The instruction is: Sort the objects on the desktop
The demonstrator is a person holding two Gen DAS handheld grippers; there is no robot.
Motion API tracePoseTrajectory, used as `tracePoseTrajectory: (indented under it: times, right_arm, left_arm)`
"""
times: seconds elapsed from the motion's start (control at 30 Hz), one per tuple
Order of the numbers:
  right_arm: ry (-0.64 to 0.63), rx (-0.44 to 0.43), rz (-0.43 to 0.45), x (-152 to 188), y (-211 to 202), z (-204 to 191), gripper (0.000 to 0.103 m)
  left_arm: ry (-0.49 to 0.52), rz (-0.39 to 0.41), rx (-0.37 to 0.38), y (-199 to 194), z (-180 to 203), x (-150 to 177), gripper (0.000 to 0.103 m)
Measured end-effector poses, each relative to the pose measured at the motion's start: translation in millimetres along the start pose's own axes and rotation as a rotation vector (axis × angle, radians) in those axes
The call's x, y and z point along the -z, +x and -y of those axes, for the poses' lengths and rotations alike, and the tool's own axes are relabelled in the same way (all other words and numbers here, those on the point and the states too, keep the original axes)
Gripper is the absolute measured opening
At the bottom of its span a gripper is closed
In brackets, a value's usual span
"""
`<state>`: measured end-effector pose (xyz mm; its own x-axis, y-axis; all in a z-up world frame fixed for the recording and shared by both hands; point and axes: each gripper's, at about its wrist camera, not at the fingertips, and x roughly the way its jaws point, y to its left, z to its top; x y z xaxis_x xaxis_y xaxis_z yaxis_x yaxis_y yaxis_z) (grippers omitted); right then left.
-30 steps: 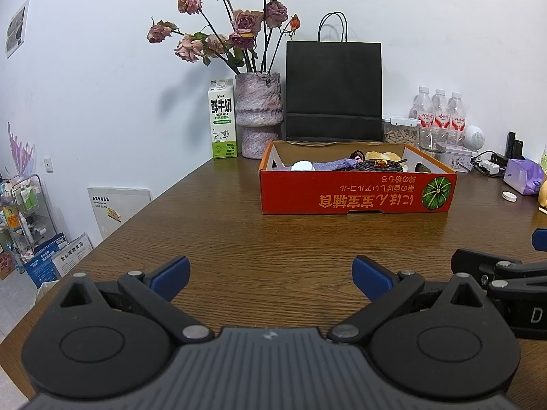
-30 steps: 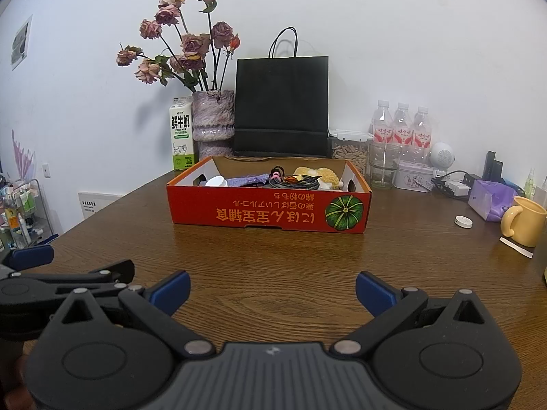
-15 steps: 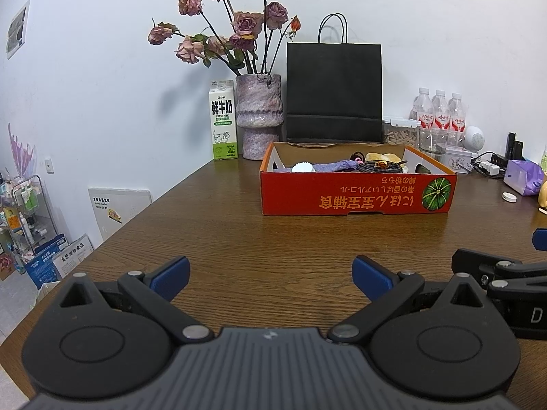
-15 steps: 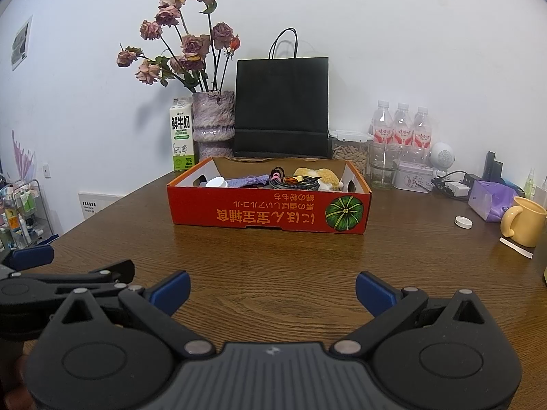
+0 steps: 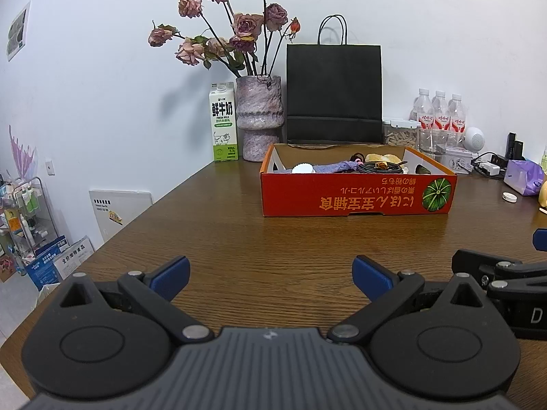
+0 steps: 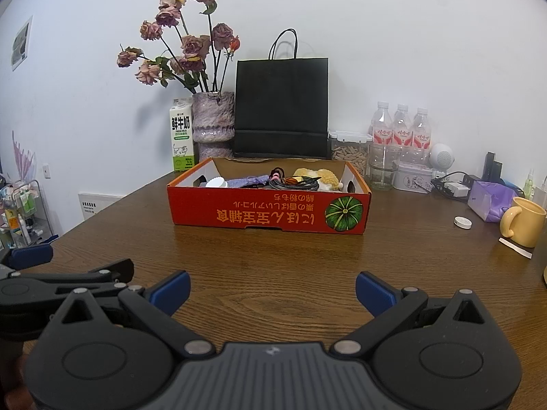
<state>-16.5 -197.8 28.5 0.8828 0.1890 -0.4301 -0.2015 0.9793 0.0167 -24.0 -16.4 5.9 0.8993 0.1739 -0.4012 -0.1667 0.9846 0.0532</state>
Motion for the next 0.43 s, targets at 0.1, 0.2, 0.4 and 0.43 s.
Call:
tracePoseTrajectory:
  times: [0.1,0.2,0.4,0.43]
  right_arm:
    - [0.001,0.0,0.0,0.1,-0.6,0.3,0.103]
    - [0.006,-0.004,0.002,0.0,-0.6,1.3,0.103]
    - [0.013,0.001,-0.002,1.1,1.6,3.6,0.103]
    - [0.014,-0.001,-0.001,1.2,1.6,3.9,0.103]
  left_arm:
    - [-0.001,0.001,0.001,-0.1,-0.1,-0.2,0.103]
    - [-0.009,0.006,0.012,-0.2,0.1,-0.3,0.103]
    - [-0.017,-0.004,0.017,2.6,2.5,0.2,0.103]
    - [-0.021,-0.01,0.018,2.7,2.4,-0.1,0.103]
